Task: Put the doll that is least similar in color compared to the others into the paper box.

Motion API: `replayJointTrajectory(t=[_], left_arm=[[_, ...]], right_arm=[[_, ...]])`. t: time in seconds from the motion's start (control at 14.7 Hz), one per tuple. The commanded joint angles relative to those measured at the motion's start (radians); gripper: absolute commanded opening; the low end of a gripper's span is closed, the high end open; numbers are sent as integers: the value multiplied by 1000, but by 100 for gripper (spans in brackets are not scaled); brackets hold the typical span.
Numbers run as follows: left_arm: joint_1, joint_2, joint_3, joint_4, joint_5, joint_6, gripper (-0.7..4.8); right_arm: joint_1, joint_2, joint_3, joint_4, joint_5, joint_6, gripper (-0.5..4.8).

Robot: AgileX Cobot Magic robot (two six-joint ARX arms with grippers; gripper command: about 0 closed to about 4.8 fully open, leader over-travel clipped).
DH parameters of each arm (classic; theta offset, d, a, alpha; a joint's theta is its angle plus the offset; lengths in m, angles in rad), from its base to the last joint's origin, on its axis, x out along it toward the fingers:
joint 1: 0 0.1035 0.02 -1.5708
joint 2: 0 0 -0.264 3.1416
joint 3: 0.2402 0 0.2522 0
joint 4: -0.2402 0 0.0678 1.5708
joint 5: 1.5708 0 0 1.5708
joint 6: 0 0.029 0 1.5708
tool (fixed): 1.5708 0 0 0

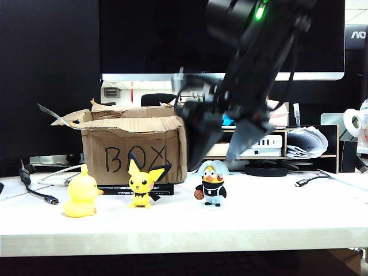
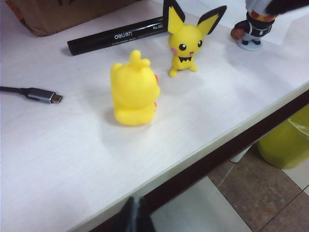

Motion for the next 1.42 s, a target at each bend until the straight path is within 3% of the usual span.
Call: replayJointTrajectory(t=[0.07,0.27,0.41,0.47,0.61,0.68,0.95,1.09,1.42], left_arm=[[0,0,1,13,4,1,-5],[0,0,2,13,4,1,-5],[0,0,1,13,4,1,-5],[0,0,1,13,4,1,-5],[0,0,1,13,4,1,-5],[0,0,1,13,4,1,-5],[0,0,1,13,4,1,-5],[0,0,1,13,4,1,-5],[0,0,1,13,4,1,-5]], right_arm=[[-2,37,3,10,1,25,479],[-2,50,3,11,3,25,479],[-4,54,3,18,5,25,434],[-4,54,2,17,5,25,395],[-4,54,3,15,5,26,227],[-4,54,2,14,5,26,204],[-4,54,3,10,5,26,173],[-4,54,3,6,4,26,123],[-4,50,5,-4,-2,61,123]])
